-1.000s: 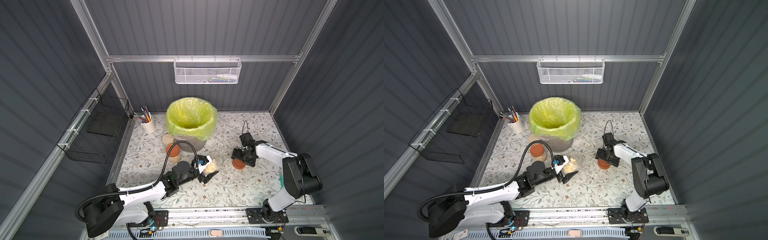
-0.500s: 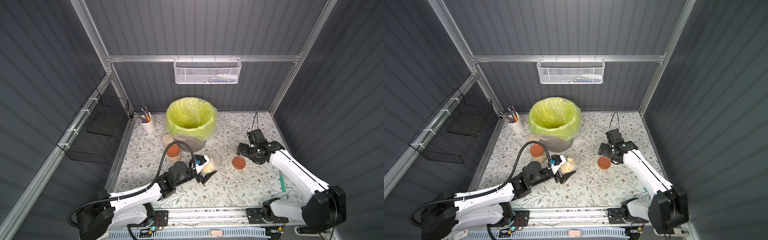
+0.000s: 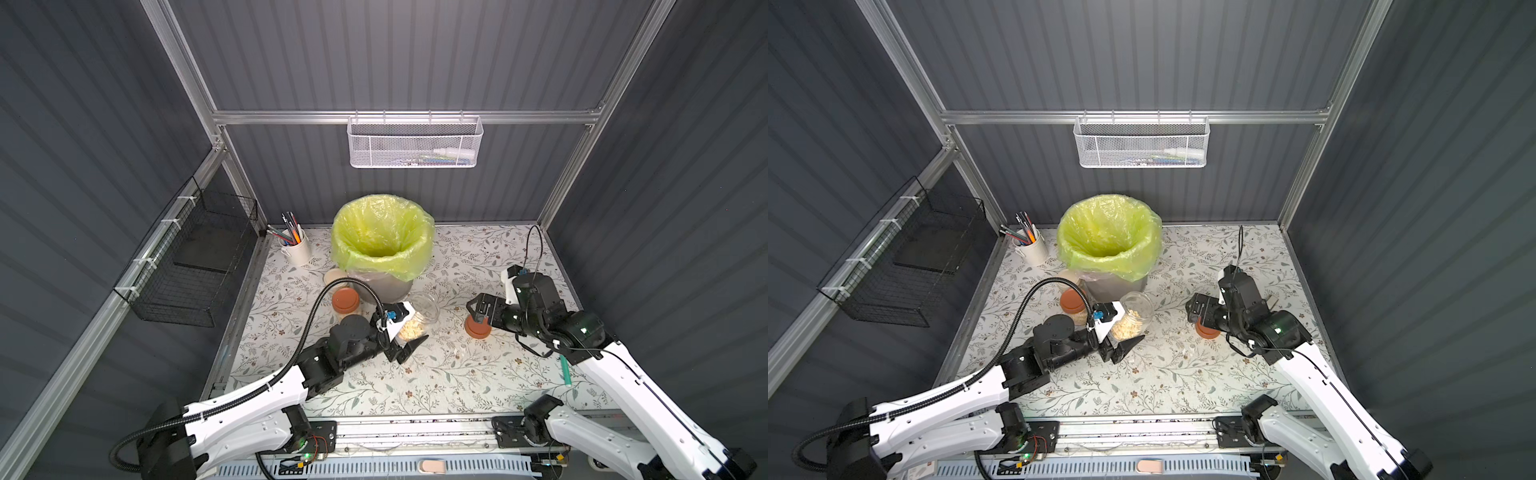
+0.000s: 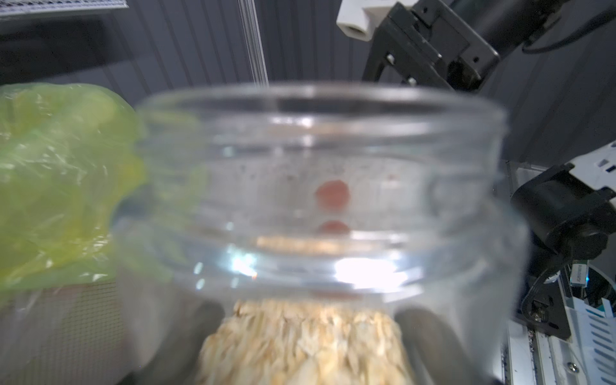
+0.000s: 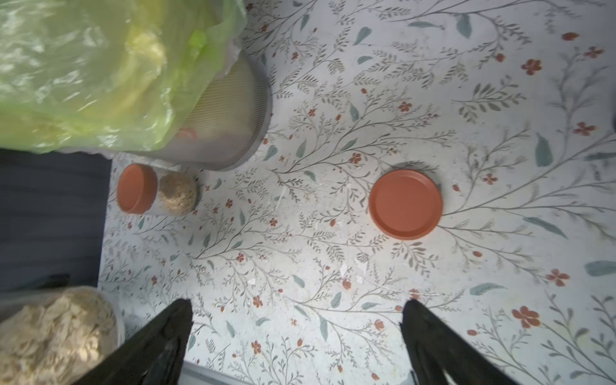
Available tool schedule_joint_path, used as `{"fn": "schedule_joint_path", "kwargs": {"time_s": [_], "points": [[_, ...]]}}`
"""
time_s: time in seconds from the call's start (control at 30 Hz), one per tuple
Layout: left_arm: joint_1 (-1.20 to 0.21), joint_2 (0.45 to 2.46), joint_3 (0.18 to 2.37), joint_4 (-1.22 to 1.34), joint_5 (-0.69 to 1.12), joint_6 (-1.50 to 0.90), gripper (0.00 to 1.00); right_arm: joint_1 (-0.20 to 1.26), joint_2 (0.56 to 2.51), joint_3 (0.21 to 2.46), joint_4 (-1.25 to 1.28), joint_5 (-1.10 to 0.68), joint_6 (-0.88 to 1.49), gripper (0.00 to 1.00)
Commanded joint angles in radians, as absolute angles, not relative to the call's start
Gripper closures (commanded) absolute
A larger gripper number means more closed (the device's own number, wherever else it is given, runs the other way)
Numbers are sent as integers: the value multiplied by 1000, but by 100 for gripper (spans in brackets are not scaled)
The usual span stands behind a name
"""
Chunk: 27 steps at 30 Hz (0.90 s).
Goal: Empty expired oatmeal from jars
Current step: Place the lid at the center of the board, then pour the expired oatmeal into the trash bin.
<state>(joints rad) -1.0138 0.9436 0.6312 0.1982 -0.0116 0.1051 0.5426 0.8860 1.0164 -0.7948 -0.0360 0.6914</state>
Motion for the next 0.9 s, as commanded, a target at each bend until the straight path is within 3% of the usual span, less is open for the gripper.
{"fn": "schedule_joint_path", "kwargs": {"time_s": [0.0,0.33,0.87], "points": [[-1019,901,729,147,-69,140,81,610,853,1014,-720,-98,748,1],[-995,970,930,-25,-175,274,82,726,824,1047,-564,-122,677,3],[-743,1116,1150,-111,4,343,82,766,928,1063,-247,-144,526,1]]}}
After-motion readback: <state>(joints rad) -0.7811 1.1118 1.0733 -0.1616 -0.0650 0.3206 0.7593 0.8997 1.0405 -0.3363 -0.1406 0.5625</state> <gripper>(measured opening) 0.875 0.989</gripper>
